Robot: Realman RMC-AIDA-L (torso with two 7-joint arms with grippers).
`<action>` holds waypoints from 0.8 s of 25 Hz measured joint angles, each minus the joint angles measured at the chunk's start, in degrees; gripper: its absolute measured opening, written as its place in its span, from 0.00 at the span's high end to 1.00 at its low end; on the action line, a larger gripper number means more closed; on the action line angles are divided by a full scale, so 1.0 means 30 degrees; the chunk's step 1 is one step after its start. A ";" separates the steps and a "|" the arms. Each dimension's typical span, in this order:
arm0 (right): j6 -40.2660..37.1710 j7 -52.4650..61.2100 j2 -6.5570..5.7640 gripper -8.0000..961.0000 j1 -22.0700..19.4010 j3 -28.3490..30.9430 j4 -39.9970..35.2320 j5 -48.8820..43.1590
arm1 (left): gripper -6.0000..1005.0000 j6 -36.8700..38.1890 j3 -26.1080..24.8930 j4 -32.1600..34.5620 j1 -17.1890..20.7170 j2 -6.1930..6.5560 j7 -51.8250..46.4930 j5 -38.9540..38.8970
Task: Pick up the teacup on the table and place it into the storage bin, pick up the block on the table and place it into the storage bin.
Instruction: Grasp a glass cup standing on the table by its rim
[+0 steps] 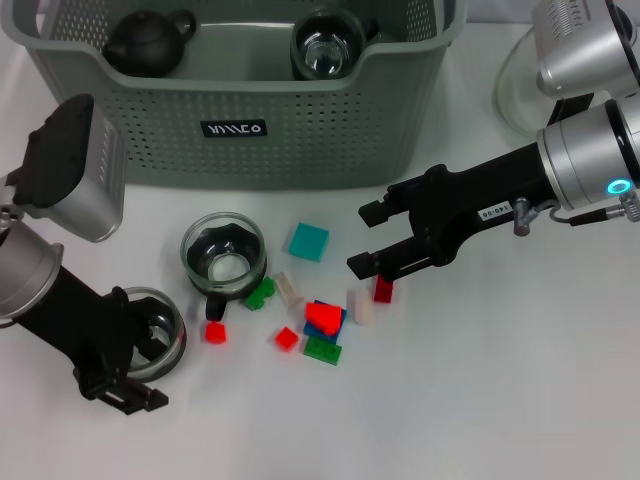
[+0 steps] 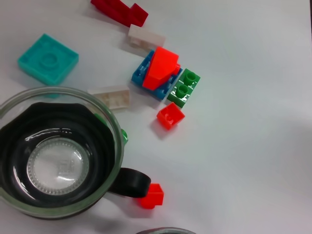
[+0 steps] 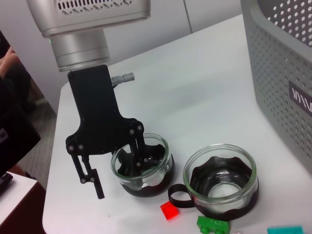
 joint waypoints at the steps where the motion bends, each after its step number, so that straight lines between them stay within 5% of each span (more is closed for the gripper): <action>1: 0.0000 -0.0001 -0.0005 0.17 -0.0006 0.0006 -0.0009 0.0000 | 0.36 -0.0019 0.0011 -0.0001 -0.0009 0.0008 0.0005 0.0008; 17: 0.0002 -0.0002 -0.0079 0.17 -0.0054 0.0225 -0.0175 -0.0001 | 0.77 -0.0755 0.0247 -0.0274 -0.0134 0.0044 0.0014 0.0465; 20: 0.0002 -0.0002 -0.0088 0.17 -0.0071 0.0265 -0.0175 0.0000 | 0.76 -0.0779 0.0198 -0.0264 -0.0198 0.0039 -0.0029 0.0465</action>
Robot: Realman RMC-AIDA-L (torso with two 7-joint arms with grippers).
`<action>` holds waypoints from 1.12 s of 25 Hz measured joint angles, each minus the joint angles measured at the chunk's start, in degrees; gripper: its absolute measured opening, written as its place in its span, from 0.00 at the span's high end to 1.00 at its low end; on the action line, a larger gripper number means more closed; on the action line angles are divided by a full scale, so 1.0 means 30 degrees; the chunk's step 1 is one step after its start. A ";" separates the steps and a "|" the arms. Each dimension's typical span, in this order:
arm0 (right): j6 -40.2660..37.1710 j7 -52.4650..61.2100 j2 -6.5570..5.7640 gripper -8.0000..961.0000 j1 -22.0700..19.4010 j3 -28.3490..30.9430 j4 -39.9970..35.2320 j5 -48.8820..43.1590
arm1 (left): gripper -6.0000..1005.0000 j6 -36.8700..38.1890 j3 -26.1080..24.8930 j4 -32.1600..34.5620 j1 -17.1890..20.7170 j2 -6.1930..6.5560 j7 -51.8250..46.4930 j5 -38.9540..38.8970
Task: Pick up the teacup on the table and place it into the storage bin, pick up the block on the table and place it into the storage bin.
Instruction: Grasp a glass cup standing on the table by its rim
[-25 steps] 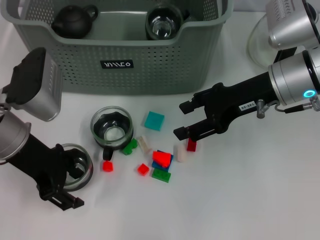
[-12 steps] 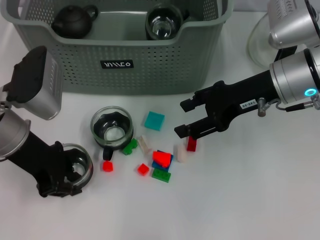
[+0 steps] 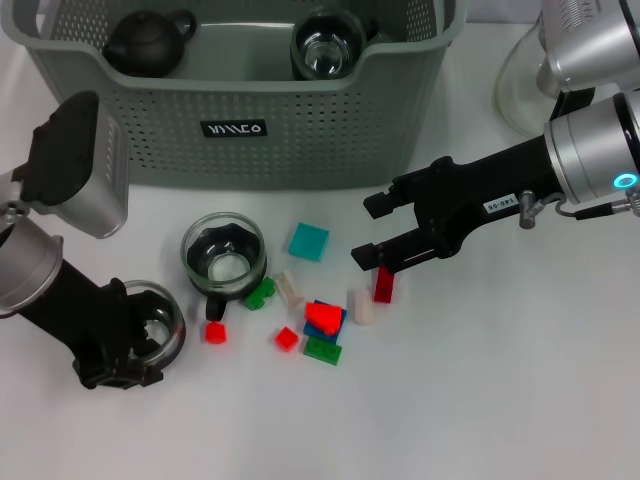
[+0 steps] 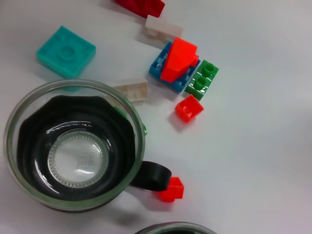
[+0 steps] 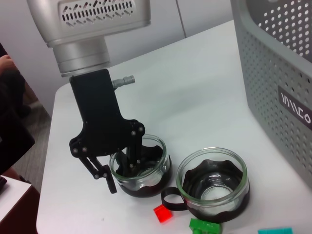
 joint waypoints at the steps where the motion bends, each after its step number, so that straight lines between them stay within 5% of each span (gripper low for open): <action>1: 0.0000 0.0001 0.0000 0.17 -0.0001 0.0007 -0.0001 -0.0001 | 0.76 0.0000 -0.0023 0.0003 -0.0040 0.0000 -0.0033 0.0000; 8: -0.0001 0.0001 0.0005 0.17 -0.0047 0.0044 -0.0001 -0.0001 | 0.74 -0.0108 0.0038 0.0060 -0.0106 0.0023 -0.0238 0.0018; 13: -0.0001 0.0001 0.0001 0.17 -0.0066 0.0134 -0.0038 -0.0001 | 0.57 -0.0079 0.0043 0.0073 -0.0217 0.0005 -0.0258 0.0036; 28: 0.0000 -0.0372 -0.0025 0.17 -0.0060 0.0511 -0.0060 -0.0002 | 0.55 0.0011 0.0677 -0.0029 -0.0311 -0.0096 -0.0763 0.0441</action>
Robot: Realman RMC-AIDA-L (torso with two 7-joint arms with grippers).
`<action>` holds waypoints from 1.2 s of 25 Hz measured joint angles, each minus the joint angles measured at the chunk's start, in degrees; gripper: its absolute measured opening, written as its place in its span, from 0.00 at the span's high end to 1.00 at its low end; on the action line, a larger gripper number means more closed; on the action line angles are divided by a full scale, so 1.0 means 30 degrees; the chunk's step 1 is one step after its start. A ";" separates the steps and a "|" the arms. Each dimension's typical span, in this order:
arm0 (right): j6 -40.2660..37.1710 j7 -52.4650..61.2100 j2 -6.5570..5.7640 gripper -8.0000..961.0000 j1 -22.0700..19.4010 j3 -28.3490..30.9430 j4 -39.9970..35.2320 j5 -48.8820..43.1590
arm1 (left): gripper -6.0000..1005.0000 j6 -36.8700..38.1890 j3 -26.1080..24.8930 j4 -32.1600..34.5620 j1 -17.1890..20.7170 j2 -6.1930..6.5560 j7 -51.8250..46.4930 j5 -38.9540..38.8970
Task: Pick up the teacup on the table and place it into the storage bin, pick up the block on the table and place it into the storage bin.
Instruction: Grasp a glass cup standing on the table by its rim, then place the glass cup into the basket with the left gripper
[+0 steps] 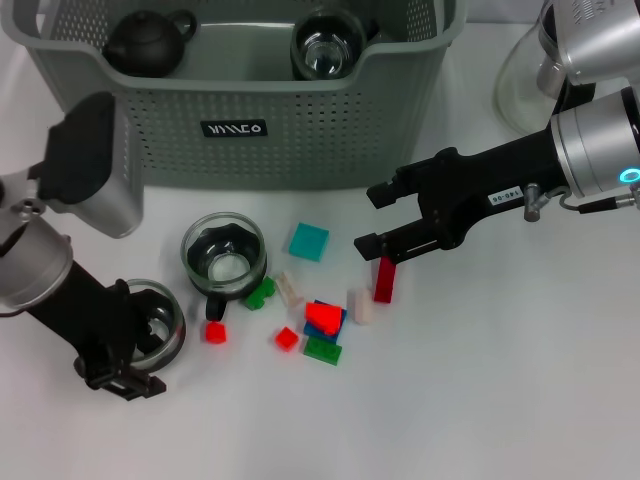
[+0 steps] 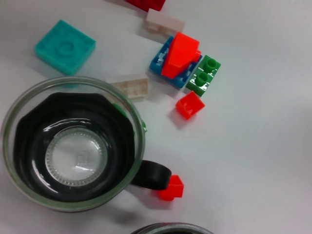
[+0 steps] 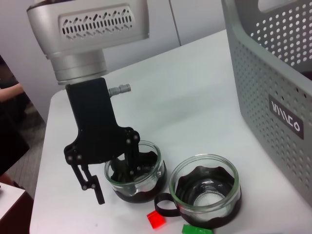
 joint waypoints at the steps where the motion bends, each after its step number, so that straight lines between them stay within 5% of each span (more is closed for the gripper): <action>1: 0.0001 -0.0061 0.0000 0.17 -0.0001 0.0029 0.0001 0.0001 | 0.55 -0.0072 0.0364 0.0007 -0.0001 -0.0001 -0.0156 -0.0001; 9: 0.0053 -0.0249 0.0000 0.17 0.0000 0.0334 0.0000 0.0001 | 0.60 -0.0218 0.1053 0.0215 0.0090 0.0040 -0.0085 -0.0007; 15: 0.0061 -0.0332 -0.0017 0.17 -0.0023 0.0499 0.0000 0.0001 | 0.79 -0.0259 0.0940 0.0230 -0.0030 0.0080 -0.0272 -0.0011; 22: -0.0018 -0.0566 -0.0055 0.17 -0.0098 0.0502 0.0000 0.0000 | 0.87 -0.0039 0.1082 0.0399 -0.0200 0.0035 -0.0570 -0.0028; 30: -0.0024 -0.1003 -0.0086 0.17 -0.0147 0.0502 0.0003 -0.0001 | 0.93 0.2674 0.0634 0.2180 -0.0384 0.0027 -0.1094 -0.0979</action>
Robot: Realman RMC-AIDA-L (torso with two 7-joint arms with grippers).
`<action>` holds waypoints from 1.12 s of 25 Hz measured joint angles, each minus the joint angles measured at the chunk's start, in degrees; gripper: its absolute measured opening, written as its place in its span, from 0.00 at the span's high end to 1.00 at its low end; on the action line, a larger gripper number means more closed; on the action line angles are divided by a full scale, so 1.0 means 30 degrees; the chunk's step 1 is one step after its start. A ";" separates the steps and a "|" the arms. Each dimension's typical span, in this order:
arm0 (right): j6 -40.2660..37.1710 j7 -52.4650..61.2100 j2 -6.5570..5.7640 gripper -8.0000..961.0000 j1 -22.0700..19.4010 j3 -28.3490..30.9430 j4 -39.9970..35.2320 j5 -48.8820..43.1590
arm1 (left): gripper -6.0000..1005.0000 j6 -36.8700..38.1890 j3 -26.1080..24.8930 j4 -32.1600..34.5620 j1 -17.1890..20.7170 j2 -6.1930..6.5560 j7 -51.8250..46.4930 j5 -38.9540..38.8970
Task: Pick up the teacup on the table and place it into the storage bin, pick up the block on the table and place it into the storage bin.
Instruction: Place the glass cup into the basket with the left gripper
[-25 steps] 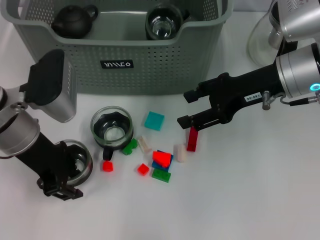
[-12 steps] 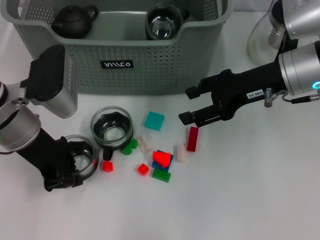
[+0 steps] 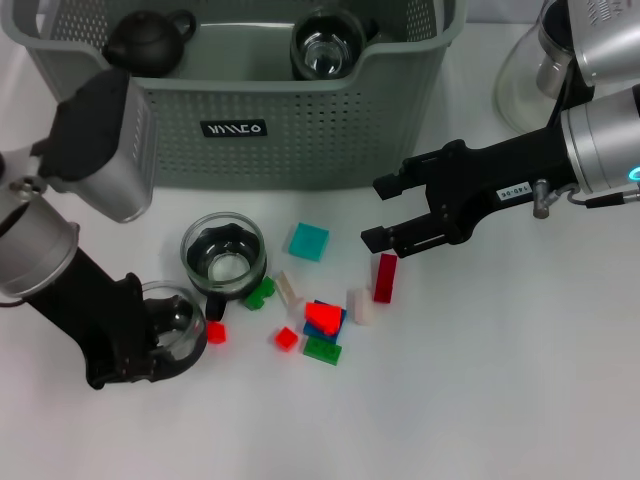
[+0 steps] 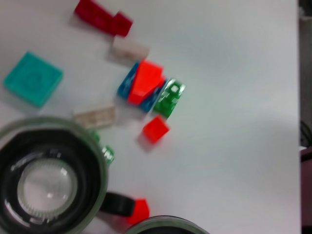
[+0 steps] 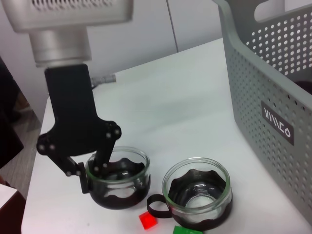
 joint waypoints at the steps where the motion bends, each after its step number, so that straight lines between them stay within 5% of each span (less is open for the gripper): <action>1: -0.0001 -0.0066 -0.0002 0.17 -0.0007 0.0000 0.0008 -0.0001 | 0.93 0.0129 -0.0058 0.0184 0.0036 0.0003 -0.0101 -0.0144; 11: -0.0261 -0.0295 -0.0263 0.17 -0.0141 -0.0117 0.0029 -0.0111 | 0.94 0.1326 -0.2682 0.1159 -0.0244 0.0202 -0.0957 -0.0860; 16: -0.0644 -0.0314 -0.0434 0.17 -0.0214 -0.0129 0.0022 -0.0124 | 0.94 0.1564 -0.4243 0.0874 -0.0768 0.0837 -0.2151 -0.2281; 17: -0.0708 -0.0294 -0.0453 0.17 -0.0220 -0.0129 0.0018 -0.0130 | 0.94 0.1501 -0.4796 0.0211 -0.1066 0.1277 -0.2757 -0.3907; 28: -0.1205 -0.0160 -0.0525 0.17 -0.0337 -0.0072 0.0071 -0.0148 | 0.94 0.1084 -0.7718 -0.0653 -0.3090 0.2326 -0.4787 -0.7253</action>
